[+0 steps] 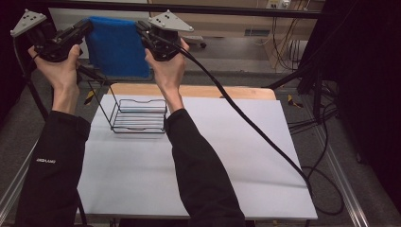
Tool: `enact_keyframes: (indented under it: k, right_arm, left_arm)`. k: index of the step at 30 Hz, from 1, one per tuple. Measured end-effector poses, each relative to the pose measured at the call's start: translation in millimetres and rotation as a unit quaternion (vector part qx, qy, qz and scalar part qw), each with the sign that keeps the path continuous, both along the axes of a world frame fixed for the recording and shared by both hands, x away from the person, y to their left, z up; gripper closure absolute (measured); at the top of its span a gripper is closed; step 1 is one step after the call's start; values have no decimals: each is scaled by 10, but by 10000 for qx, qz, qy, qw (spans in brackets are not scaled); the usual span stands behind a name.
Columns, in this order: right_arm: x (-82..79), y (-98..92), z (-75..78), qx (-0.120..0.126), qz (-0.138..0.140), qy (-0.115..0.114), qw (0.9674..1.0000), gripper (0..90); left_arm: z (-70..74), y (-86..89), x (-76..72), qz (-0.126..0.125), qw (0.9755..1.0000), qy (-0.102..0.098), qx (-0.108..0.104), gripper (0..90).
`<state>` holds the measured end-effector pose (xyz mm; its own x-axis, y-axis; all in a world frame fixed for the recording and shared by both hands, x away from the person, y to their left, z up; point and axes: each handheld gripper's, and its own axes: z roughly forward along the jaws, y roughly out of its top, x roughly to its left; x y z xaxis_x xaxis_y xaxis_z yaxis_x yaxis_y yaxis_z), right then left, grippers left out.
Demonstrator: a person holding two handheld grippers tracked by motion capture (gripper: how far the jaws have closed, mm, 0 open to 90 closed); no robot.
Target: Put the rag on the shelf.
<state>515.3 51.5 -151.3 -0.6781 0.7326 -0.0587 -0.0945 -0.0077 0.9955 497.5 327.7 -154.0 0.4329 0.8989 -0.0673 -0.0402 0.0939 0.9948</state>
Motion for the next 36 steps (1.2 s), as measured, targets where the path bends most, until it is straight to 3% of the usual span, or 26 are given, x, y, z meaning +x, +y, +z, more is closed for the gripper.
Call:
enact_keyframes:
  k: [7,11,19,26,36]
  right_arm:
    - [41,12,-66,-173,-6,30,9998,865]
    - [48,3,-173,-300,15,255,9992,864]
    - [-19,-25,-335,-566,55,390,9976,864]
    - [-80,-71,-464,-592,136,502,9969,863]
    - [-201,-68,-487,-629,362,498,9961,861]
  left_arm:
    - [-107,15,47,-7,9999,96,93,854]
    - [-207,18,23,-42,9997,127,185,854]
    - [-459,31,-34,-192,9992,268,209,854]
    - [-602,14,-110,-269,9989,268,291,853]
    - [-666,88,-273,-355,9983,235,389,852]
